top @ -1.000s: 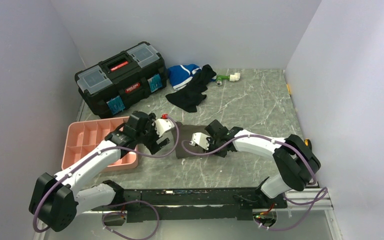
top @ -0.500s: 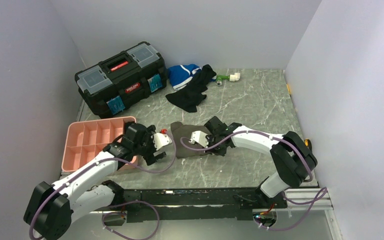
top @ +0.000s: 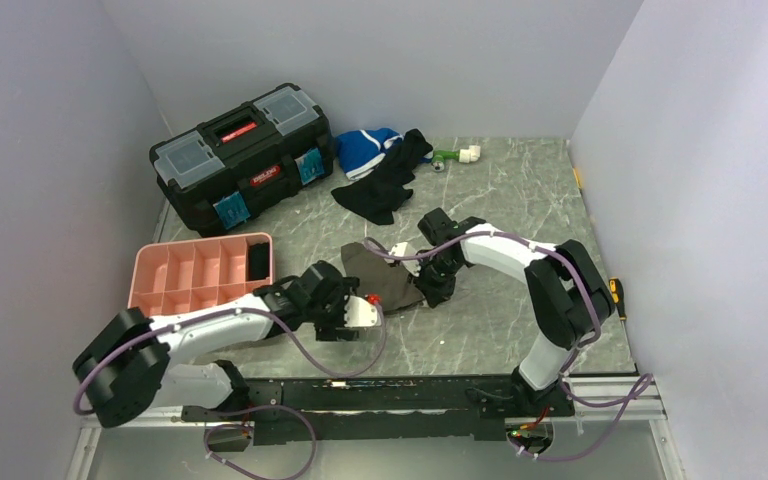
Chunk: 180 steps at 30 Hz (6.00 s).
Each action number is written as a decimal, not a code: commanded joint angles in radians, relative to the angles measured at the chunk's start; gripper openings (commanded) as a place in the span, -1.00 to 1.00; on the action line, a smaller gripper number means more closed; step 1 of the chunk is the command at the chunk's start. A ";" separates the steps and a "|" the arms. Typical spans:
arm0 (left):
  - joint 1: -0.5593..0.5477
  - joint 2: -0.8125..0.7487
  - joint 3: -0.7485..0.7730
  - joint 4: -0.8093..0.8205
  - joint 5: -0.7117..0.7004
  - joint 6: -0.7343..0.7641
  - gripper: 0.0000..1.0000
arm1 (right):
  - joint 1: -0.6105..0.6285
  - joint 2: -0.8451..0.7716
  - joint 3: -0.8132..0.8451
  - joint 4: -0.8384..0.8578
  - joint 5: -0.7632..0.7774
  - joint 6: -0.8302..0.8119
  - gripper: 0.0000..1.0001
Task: Roll the underwear
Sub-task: Fold the underwear at the center of the board.
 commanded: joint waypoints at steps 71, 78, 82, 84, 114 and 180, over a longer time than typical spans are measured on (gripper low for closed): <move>-0.008 0.255 0.439 -0.466 0.280 0.012 -1.00 | -0.034 0.045 0.264 -0.544 -0.231 -0.204 -0.95; 0.130 0.343 0.555 -0.558 0.390 0.054 -1.00 | -0.072 0.179 0.376 -0.640 -0.205 -0.280 -0.85; 0.171 0.385 0.582 -0.578 0.411 0.066 -1.00 | -0.086 0.221 0.395 -0.660 -0.198 -0.303 -0.86; 0.191 0.402 0.584 -0.570 0.429 0.066 -1.00 | -0.091 0.230 0.398 -0.669 -0.193 -0.322 -0.87; 0.291 0.675 0.803 -0.590 0.305 0.026 -1.00 | -0.153 0.538 0.721 -0.748 -0.072 -0.381 -0.64; 0.310 0.714 0.815 -0.391 0.228 -0.286 -1.00 | -0.260 0.284 0.401 -0.258 -0.338 -0.060 0.37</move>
